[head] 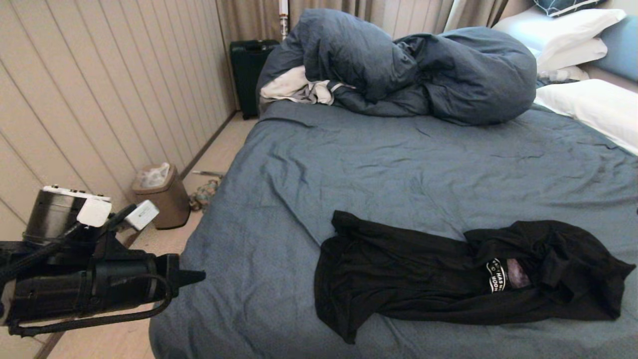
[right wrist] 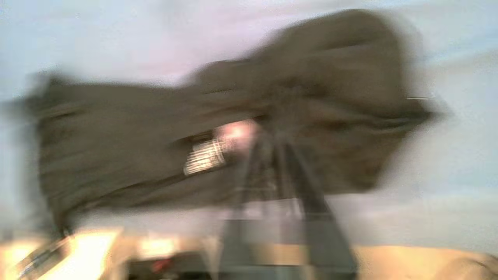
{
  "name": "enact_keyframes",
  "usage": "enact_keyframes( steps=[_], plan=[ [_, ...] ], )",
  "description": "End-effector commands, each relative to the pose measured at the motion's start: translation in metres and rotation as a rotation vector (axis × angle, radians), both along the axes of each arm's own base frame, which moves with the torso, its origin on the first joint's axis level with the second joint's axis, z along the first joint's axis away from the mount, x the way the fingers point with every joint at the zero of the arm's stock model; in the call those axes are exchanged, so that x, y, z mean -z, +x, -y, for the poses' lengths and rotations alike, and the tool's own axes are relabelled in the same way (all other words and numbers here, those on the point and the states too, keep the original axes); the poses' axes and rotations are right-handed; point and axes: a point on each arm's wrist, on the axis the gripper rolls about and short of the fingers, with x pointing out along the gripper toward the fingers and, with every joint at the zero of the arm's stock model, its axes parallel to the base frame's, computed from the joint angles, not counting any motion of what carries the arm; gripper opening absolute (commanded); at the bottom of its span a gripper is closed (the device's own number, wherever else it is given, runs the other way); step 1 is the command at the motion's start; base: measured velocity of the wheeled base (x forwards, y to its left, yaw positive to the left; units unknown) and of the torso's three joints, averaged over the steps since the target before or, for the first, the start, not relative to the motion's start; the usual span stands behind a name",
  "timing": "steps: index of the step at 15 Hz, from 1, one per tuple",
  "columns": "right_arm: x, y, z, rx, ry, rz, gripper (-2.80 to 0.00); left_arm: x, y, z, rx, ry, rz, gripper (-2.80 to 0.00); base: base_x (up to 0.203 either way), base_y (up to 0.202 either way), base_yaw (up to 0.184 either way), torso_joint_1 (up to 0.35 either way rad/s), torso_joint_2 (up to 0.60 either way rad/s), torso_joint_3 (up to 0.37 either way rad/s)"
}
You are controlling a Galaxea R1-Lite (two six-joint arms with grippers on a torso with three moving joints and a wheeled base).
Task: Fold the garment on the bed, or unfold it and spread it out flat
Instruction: Unford the black T-shirt
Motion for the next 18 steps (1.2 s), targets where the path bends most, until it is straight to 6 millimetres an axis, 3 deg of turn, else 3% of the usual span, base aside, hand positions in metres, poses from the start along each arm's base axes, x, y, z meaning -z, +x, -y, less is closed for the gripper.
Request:
enact_keyframes(
  steps=[1,4,7,8,9,11,15,18],
  plan=[
    [-0.009,-0.006,-0.023,-0.072,0.016,0.041,-2.8,-0.005,0.007,0.021,0.064,-0.01,0.004,-2.8,0.0,0.0,0.0,0.0,0.0,0.0],
    [0.005,0.011,-0.049,-0.157,0.206,-0.017,-2.8,-0.028,0.009,0.061,0.197,-0.028,0.038,-2.8,0.0,0.0,0.0,0.0,0.0,0.0],
    [0.029,0.023,-0.048,-0.206,0.335,-0.064,-2.8,-0.026,0.024,0.103,0.289,-0.004,-0.015,-2.8,0.0,0.0,0.0,0.0,0.0,0.0],
    [0.037,0.027,-0.046,-0.211,0.352,-0.074,-2.8,-0.027,0.027,0.117,0.316,0.003,-0.019,-2.33,0.0,0.0,0.0,0.0,0.0,0.0],
    [0.044,0.029,-0.044,-0.213,0.357,-0.079,-2.8,-0.026,0.027,0.13,0.336,0.021,-0.026,0.0,0.0,0.0,0.0,0.0,0.0,0.0],
    [0.056,0.029,-0.043,-0.216,0.344,-0.067,-2.8,-0.018,0.036,0.156,0.343,0.056,-0.028,0.0,0.0,0.0,0.0,0.0,0.0,0.0],
    [0.075,0.034,-0.039,-0.218,0.305,-0.02,-2.8,0.024,0.051,0.201,0.348,0.148,-0.047,0.0,0.0,0.0,0.0,0.0,0.0,0.0],
    [0.078,0.033,-0.038,-0.214,0.306,-0.021,-2.8,0.056,0.064,0.224,0.297,0.242,0.01,0.0,0.0,0.0,0.0,0.0,0.0,0.0]
  ],
)
